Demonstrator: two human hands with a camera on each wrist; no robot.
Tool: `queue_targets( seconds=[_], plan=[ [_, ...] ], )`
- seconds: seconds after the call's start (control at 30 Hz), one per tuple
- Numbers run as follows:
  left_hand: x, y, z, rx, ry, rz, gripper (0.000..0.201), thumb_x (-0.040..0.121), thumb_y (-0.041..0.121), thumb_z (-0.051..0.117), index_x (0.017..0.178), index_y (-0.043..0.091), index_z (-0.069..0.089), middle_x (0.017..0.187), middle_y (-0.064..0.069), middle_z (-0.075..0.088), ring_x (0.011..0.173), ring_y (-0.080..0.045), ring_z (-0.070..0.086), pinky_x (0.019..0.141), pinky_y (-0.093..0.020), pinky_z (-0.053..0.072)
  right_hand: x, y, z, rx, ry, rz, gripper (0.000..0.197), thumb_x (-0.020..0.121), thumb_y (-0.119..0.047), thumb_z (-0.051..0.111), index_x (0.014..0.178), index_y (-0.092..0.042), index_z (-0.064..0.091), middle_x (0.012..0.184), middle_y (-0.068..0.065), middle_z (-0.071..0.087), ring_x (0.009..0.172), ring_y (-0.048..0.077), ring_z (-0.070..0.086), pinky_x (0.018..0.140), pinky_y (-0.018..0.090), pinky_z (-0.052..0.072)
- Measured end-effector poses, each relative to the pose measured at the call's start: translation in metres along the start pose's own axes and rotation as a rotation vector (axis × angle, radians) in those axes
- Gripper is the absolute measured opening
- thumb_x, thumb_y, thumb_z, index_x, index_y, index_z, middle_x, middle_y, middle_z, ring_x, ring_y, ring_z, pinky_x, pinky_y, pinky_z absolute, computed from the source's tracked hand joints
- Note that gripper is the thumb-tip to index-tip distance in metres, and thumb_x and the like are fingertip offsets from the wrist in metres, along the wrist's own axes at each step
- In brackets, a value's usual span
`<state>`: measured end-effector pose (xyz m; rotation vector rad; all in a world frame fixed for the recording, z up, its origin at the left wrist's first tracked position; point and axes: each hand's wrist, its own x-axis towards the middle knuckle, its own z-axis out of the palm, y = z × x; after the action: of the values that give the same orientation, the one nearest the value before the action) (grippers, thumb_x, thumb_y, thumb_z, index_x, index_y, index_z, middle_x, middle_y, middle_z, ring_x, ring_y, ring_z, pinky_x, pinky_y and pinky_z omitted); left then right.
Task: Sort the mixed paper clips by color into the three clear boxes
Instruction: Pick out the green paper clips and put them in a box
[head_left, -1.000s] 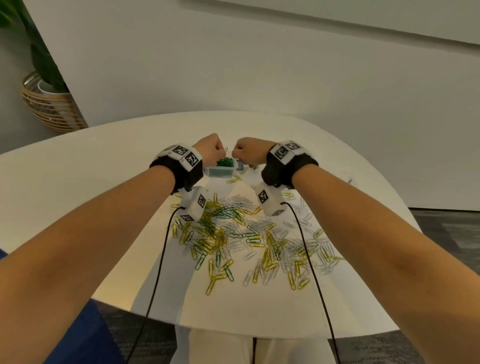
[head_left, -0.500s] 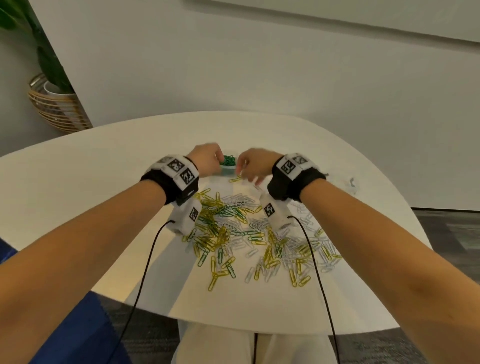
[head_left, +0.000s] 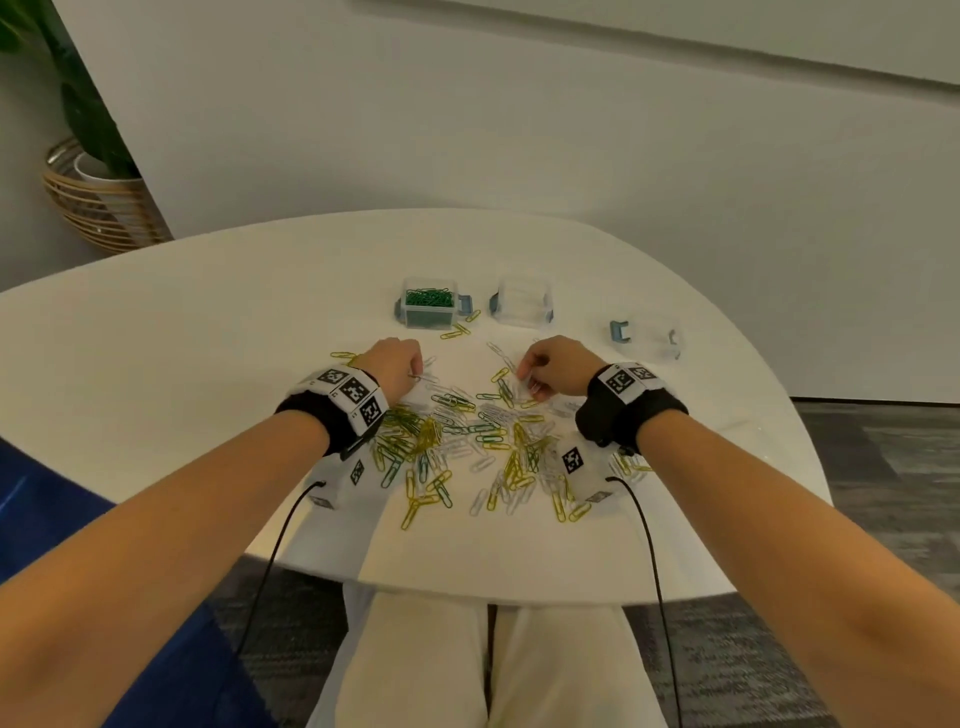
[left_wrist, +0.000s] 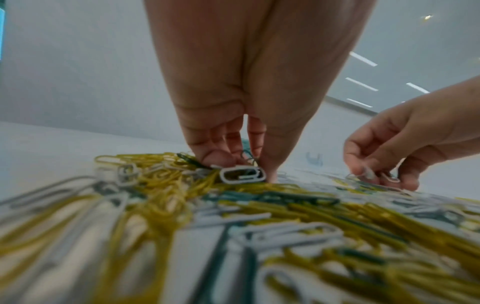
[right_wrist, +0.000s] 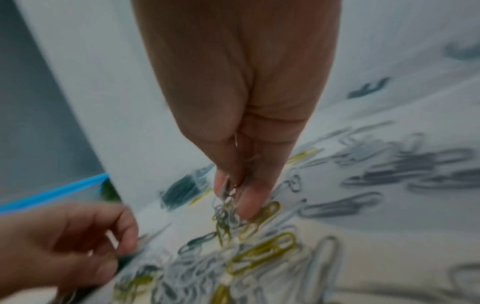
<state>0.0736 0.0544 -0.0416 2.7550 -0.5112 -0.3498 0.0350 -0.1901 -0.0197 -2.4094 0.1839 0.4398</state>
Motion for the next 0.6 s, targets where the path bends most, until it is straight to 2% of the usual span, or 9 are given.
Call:
queue_targets(
  seconds=[0.1,0.2,0.27,0.33,0.5,0.6],
  plan=[
    [-0.003,0.003,0.002,0.052,0.02,-0.037,0.028,0.085,0.015,0.06,0.112,0.016,0.052,0.119,-0.012,0.046,0.108,-0.03,0.046,0.09,-0.038,0.043,-0.001,0.008,-0.008,-0.114,0.092,0.012,0.023,0.088,0.002,0.05,0.094,-0.007,0.07,0.096,0.009,0.067,0.087,0.02,0.061,0.09,0.031,0.052],
    [-0.007,0.021,-0.002,0.047,0.036,0.044,0.031,0.084,0.018,0.064,0.113,0.016,0.054,0.121,-0.009,0.043,0.113,-0.028,0.043,0.091,-0.035,0.04,0.001,0.003,-0.007,-0.257,0.145,-0.031,0.016,0.088,-0.009,0.058,0.097,-0.009,0.071,0.109,0.006,0.068,0.102,0.022,0.059,0.085,0.025,0.044],
    [-0.007,0.033,-0.004,0.06,-0.04,0.118,0.026,0.085,0.018,0.065,0.11,0.013,0.059,0.119,-0.009,0.05,0.11,-0.026,0.05,0.09,-0.032,0.041,0.001,-0.007,0.002,-0.289,0.136,-0.09,0.013,0.086,-0.019,0.065,0.093,-0.009,0.07,0.105,0.004,0.069,0.095,0.02,0.059,0.078,0.025,0.045],
    [-0.008,0.04,-0.005,0.126,-0.124,0.124,0.028,0.085,0.021,0.067,0.111,0.01,0.062,0.117,-0.009,0.057,0.108,-0.026,0.055,0.09,-0.031,0.044,0.001,-0.017,0.016,-0.317,0.082,-0.114,0.02,0.083,-0.025,0.071,0.092,-0.008,0.069,0.094,0.003,0.067,0.085,0.016,0.056,0.068,0.022,0.042],
    [-0.01,0.037,-0.003,0.089,-0.144,0.096,0.023,0.086,0.02,0.065,0.105,0.007,0.067,0.111,-0.008,0.066,0.101,-0.024,0.06,0.082,-0.028,0.045,0.005,-0.021,0.03,-0.36,0.03,-0.091,0.014,0.085,-0.02,0.069,0.077,-0.012,0.06,0.089,0.007,0.065,0.081,0.016,0.054,0.058,0.019,0.038],
    [-0.01,0.031,-0.005,-0.062,-0.063,0.117,0.015,0.084,0.014,0.067,0.097,0.007,0.068,0.101,-0.004,0.067,0.092,-0.018,0.06,0.076,-0.022,0.042,0.003,-0.014,0.016,-0.178,0.087,-0.039,0.013,0.086,-0.019,0.065,0.079,-0.008,0.065,0.082,0.008,0.065,0.076,0.017,0.056,0.067,0.026,0.047]
  ],
)
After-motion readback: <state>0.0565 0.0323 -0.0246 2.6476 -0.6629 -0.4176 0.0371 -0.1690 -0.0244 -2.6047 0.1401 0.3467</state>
